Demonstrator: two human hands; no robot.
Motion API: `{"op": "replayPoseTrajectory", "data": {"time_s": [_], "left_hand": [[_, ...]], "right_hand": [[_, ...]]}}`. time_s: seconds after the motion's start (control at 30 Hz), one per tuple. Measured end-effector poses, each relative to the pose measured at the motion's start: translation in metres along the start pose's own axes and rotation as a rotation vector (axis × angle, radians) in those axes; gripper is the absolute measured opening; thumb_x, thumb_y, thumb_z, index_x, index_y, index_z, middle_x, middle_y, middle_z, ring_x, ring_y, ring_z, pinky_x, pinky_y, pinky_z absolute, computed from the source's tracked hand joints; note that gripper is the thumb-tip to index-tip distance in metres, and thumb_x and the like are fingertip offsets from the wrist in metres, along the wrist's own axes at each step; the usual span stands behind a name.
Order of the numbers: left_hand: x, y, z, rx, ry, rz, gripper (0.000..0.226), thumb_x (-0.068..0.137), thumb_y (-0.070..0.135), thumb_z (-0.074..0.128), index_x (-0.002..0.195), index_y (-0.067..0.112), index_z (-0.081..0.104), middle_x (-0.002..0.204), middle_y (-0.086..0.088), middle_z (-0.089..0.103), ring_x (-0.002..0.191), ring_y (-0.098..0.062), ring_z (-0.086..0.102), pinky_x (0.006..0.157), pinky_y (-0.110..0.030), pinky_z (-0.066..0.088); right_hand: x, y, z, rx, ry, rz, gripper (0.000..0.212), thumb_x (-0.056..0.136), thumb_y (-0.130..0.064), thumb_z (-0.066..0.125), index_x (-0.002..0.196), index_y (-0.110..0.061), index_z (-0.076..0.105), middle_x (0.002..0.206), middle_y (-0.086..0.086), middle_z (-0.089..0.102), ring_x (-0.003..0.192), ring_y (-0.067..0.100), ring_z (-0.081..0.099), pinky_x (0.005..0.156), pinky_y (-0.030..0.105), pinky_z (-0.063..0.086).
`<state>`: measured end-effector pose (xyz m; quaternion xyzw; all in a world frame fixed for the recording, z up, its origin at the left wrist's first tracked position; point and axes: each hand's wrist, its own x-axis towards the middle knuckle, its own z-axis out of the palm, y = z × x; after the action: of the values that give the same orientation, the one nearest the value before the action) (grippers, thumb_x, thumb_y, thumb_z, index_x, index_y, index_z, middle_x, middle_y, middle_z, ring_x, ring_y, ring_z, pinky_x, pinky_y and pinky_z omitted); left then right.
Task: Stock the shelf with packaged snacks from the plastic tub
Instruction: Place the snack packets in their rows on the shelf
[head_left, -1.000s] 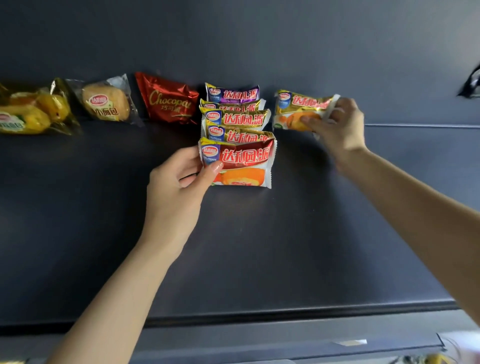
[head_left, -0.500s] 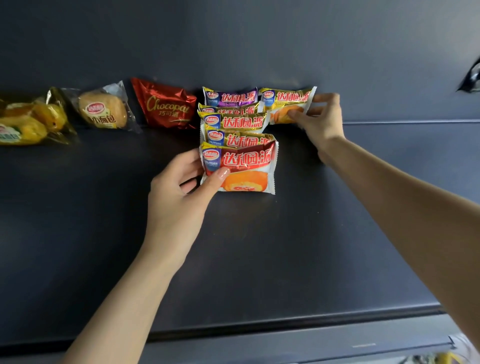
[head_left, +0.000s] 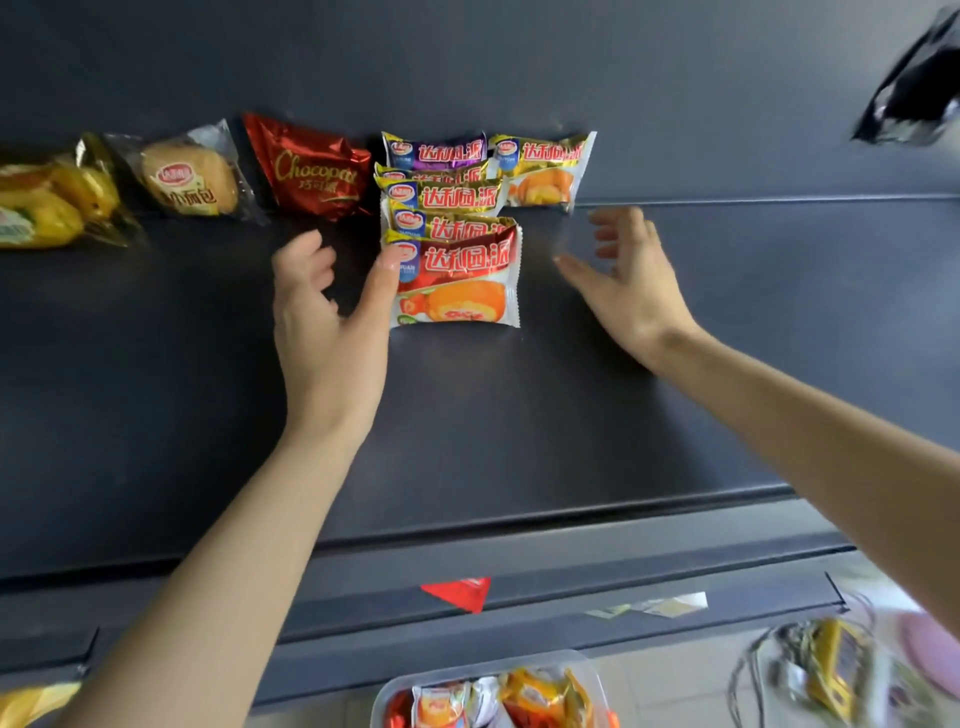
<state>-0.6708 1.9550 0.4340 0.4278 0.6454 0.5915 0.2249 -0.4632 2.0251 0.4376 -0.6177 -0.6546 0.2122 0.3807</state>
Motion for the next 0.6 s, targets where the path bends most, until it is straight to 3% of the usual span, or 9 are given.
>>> {"op": "replayPoseTrajectory", "data": {"time_s": [0.07,0.13,0.27,0.37,0.5,0.6], "left_hand": [[-0.009,0.004,-0.005,0.101,-0.015,0.054,0.063,0.088,0.044,0.063,0.14,0.017,0.039,0.14,0.001,0.047,0.125,-0.007,0.044,0.104,-0.025,0.037],[-0.024,0.01,-0.012,0.217,-0.066,0.086,0.068,0.089,0.046,0.06,0.145,0.019,0.034,0.146,0.001,0.041,0.132,-0.009,0.039,0.101,-0.022,0.031],[-0.06,0.022,-0.033,0.585,-0.2,0.216,0.079,0.09,0.059,0.047,0.151,0.015,0.022,0.157,-0.005,0.025,0.143,-0.021,0.025,0.113,-0.036,0.024],[-0.086,0.029,-0.05,0.818,-0.308,0.299,0.093,0.084,0.072,0.026,0.153,0.011,0.013,0.161,-0.007,0.012,0.148,-0.021,0.012,0.118,-0.038,0.011],[-0.127,0.029,-0.069,0.928,-0.35,0.377,0.099,0.079,0.074,0.009,0.153,0.009,0.009,0.162,-0.008,0.007,0.149,-0.02,0.005,0.119,-0.038,0.002],[-0.167,0.028,-0.081,0.977,-0.391,0.418,0.096,0.081,0.071,0.009,0.152,0.007,0.014,0.161,-0.011,0.012,0.149,-0.022,0.009,0.118,-0.038,0.003]], "right_hand": [[-0.023,-0.008,-0.007,-0.153,-0.066,-0.088,0.054,0.089,-0.038,0.061,0.134,-0.015,0.043,0.132,0.005,0.045,0.121,0.021,0.047,0.102,0.032,0.037],[-0.043,-0.018,-0.014,-0.264,-0.147,-0.109,0.059,0.091,-0.045,0.055,0.141,-0.017,0.038,0.138,0.005,0.042,0.129,0.024,0.041,0.108,0.039,0.032],[-0.081,-0.032,-0.032,-0.507,-0.272,-0.223,0.07,0.094,-0.055,0.041,0.151,-0.018,0.023,0.154,0.002,0.027,0.139,0.023,0.028,0.111,0.036,0.022],[-0.112,-0.032,-0.045,-0.629,-0.37,-0.274,0.077,0.093,-0.063,0.028,0.153,-0.018,0.012,0.16,0.0,0.014,0.145,0.019,0.015,0.116,0.033,0.012],[-0.157,-0.029,-0.06,-0.753,-0.413,-0.38,0.097,0.077,-0.075,-0.001,0.153,-0.015,0.007,0.161,0.002,0.008,0.148,0.016,0.007,0.119,0.035,0.006],[-0.198,-0.029,-0.072,-0.761,-0.463,-0.387,0.1,0.075,-0.074,-0.005,0.153,-0.013,0.008,0.161,0.003,0.007,0.148,0.016,0.007,0.12,0.037,0.006]]}}
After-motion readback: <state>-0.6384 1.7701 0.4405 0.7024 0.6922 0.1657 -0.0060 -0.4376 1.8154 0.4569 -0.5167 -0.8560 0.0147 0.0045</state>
